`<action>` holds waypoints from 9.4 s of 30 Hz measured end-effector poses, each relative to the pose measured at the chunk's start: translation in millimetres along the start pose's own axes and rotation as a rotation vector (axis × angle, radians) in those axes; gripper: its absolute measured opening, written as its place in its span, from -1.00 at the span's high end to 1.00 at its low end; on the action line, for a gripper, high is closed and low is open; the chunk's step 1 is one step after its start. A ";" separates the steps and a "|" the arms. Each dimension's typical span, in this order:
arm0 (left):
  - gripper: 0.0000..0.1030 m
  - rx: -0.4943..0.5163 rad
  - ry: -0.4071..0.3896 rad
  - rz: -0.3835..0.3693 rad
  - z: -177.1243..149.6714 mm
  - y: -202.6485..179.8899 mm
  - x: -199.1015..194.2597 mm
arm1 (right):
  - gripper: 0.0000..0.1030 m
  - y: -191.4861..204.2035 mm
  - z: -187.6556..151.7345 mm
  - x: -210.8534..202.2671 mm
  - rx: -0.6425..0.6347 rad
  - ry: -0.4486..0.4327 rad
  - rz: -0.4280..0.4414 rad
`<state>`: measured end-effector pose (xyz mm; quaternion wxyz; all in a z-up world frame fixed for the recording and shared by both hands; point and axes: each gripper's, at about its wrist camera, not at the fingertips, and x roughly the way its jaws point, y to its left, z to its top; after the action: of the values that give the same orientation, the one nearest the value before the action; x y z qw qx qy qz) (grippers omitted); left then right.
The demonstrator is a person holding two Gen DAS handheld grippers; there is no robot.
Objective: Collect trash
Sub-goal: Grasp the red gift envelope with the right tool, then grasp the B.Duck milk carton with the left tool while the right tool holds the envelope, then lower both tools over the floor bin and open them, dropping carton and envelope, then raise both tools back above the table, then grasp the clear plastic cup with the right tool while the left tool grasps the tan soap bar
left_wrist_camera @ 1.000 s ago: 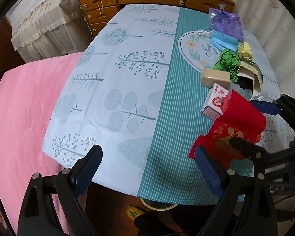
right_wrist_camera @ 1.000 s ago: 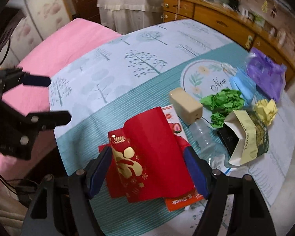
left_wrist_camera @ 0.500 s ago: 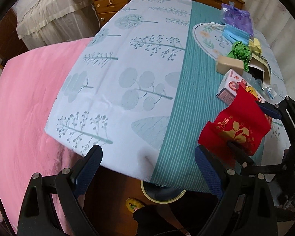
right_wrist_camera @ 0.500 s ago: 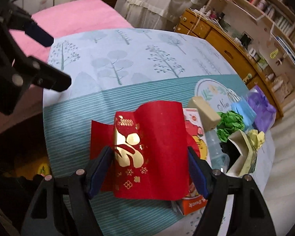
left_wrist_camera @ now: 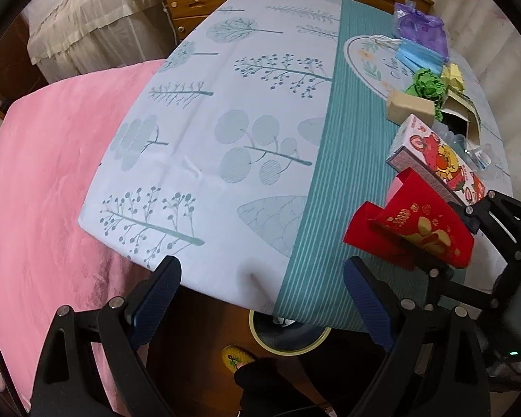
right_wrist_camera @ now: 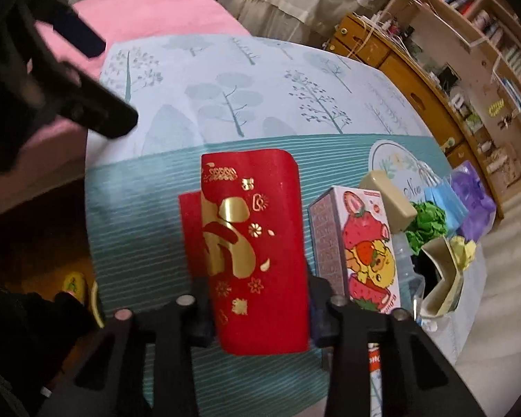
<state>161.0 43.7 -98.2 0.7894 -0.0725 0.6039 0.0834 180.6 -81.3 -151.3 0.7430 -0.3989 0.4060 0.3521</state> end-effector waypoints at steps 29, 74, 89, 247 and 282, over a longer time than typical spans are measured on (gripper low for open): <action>-0.82 0.834 -0.089 -0.107 72.0 -166.6 13.2 | 0.64 -167.1 -115.7 -61.6 1.015 -0.059 0.054; -0.09 0.744 0.024 -0.287 24.9 -131.1 -27.3 | 0.64 -69.7 -126.4 -102.8 1.134 -0.108 0.050; -0.09 0.628 -0.093 -0.326 -109.0 4.1 -62.0 | 0.64 119.6 -99.5 -137.4 1.224 -0.080 -0.025; -0.73 0.121 -0.020 -0.134 144.7 -142.8 45.0 | 0.09 -197.4 -139.6 21.1 1.755 -0.217 0.421; -0.22 0.113 0.015 -0.139 145.0 -147.5 78.9 | -0.08 -214.9 -143.4 38.4 1.858 -0.149 0.328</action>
<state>350.1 -65.5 -134.7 0.7916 -0.0700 0.6070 -0.0064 332.7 -292.9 -169.8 0.7285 0.4381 0.5265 0.0125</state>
